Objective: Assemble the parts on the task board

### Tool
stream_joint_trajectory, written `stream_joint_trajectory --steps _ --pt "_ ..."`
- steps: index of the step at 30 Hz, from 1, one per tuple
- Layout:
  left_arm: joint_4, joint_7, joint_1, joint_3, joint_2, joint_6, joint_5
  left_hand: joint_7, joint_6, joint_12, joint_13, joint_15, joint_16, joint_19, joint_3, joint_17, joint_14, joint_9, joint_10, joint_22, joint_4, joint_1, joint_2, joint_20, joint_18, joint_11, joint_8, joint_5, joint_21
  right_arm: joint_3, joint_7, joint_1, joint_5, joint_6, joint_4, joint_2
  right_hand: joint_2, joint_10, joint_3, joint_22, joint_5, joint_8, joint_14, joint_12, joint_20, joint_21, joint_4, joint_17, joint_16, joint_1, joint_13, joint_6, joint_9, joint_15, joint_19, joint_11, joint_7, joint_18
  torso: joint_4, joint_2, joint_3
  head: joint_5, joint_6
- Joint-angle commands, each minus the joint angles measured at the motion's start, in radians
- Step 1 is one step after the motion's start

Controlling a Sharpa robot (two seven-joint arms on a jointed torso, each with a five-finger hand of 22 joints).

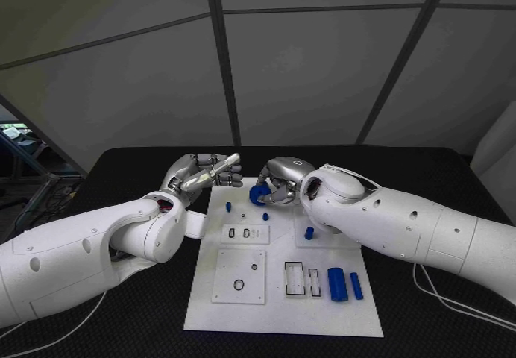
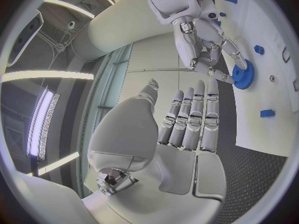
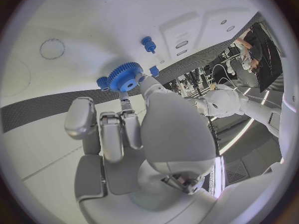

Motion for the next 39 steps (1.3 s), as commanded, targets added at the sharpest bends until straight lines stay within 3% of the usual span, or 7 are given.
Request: stream_joint_trajectory --steps 1,11,20,25,33,36,39 --pt "0.002 0.005 0.002 0.001 0.0 0.006 -0.01 0.005 -0.005 -0.007 0.0 0.004 -0.004 -0.003 -0.002 0.002 0.001 0.0 -0.003 0.001 -0.001 0.011 0.001 0.001 0.002 0.004 -0.004 -0.001 0.005 -0.003 -0.012 -0.001 -0.013 0.022 -0.009 0.004 0.006 0.007 0.008 -0.003 0.0 -0.003 0.101 -0.008 0.004 0.003 0.002 0.243 0.005 -0.003 0.109 0.038 0.007 -0.001 0.003 -0.001 -0.025 -0.012 0.0009 0.0 0.0 0.0 0.0" --pt "0.002 0.004 0.002 0.001 -0.001 0.006 -0.01 0.005 -0.005 -0.007 0.0 0.004 -0.004 -0.003 -0.005 0.003 0.002 0.0 -0.002 0.001 0.0 0.009 0.003 0.001 0.002 0.004 -0.004 -0.001 0.005 -0.004 -0.017 -0.001 -0.014 -0.017 -0.022 0.014 -0.019 -0.043 0.023 -0.016 -0.039 -0.095 0.102 -0.071 0.033 -0.006 0.003 0.245 0.005 -0.029 0.047 -0.12 -0.015 0.032 -0.008 0.038 0.018 -0.009 0.0005 0.0 0.0001 0.001 0.001" --pt "0.0 0.0 0.003 0.001 -0.001 0.008 -0.01 0.005 -0.005 -0.007 0.0 0.004 -0.005 -0.003 -0.006 0.003 0.002 0.0 -0.002 0.002 0.001 0.009 0.004 0.001 0.002 0.004 -0.004 -0.001 0.005 -0.004 -0.015 -0.001 -0.013 0.01 -0.024 0.013 -0.026 -0.05 0.009 -0.016 -0.035 -0.09 0.103 -0.078 0.04 -0.007 0.032 0.25 0.007 -0.077 0.039 -0.137 -0.01 0.038 -0.009 0.043 0.023 -0.009 0.0 0.0 0.0006 0.002 -0.001" --pt "0.0 -0.001 0.003 0.001 -0.001 0.006 -0.01 0.006 -0.005 -0.008 0.0 0.005 -0.006 -0.004 -0.008 0.004 0.003 0.0 -0.003 0.002 0.003 0.007 0.006 0.001 0.002 0.004 -0.005 -0.001 0.006 -0.004 -0.018 -0.001 -0.008 0.039 -0.016 0.005 -0.014 -0.038 -0.005 -0.01 0.005 -0.075 0.104 -0.063 0.043 -0.004 0.082 0.257 0.01 -0.15 0.055 -0.1 -0.002 0.04 -0.005 0.044 0.022 -0.009 0.0 0.0 0.0009 0.002 -0.001" --pt "0.001 -0.002 0.003 0.001 -0.003 0.005 -0.01 0.007 -0.007 -0.01 0.0 0.005 -0.007 -0.004 -0.01 0.005 0.003 -0.001 -0.005 0.002 0.004 0.006 0.009 0.002 0.002 0.005 -0.007 -0.001 0.006 -0.004 -0.022 -0.001 0.005 0.067 0.002 -0.015 -0.018 -0.03 -0.014 -0.006 0.0 -0.072 0.105 -0.052 0.041 -0.001 0.106 0.261 0.011 -0.186 0.065 -0.081 -0.001 0.037 -0.003 0.041 0.018 -0.01 -0.0006 -0.001 0.0012 0.002 0.0" --pt "0.002 -0.002 0.003 0.001 -0.004 0.005 -0.01 0.007 -0.007 -0.01 0.0 0.005 -0.007 -0.004 -0.01 0.005 0.003 -0.001 -0.005 0.002 0.004 0.006 0.009 0.002 0.002 0.005 -0.007 -0.001 0.006 -0.004 -0.017 -0.001 0.009 0.031 0.011 -0.024 -0.018 -0.027 -0.015 -0.005 -0.002 -0.073 0.105 -0.048 0.041 -0.001 0.11 0.262 0.012 -0.191 0.07 -0.079 -0.001 0.037 -0.003 0.04 0.017 -0.01 -0.0009 0.0 0.0011 0.001 0.001" --pt "0.002 -0.002 0.003 0.001 -0.005 0.005 -0.01 0.007 -0.007 -0.01 0.0 0.005 -0.007 -0.004 -0.01 0.005 0.003 -0.001 -0.005 0.002 0.004 0.006 0.009 0.002 0.002 0.005 -0.007 -0.001 0.006 -0.004 0.024 -0.001 0.031 -0.106 0.024 -0.038 -0.016 -0.019 -0.009 0.004 0.019 -0.073 0.106 -0.038 0.04 0.004 0.108 0.263 0.012 -0.184 0.08 -0.075 -0.001 0.036 0.003 0.039 0.016 -0.012 -0.0012 -0.001 0.0014 0.0 0.003"
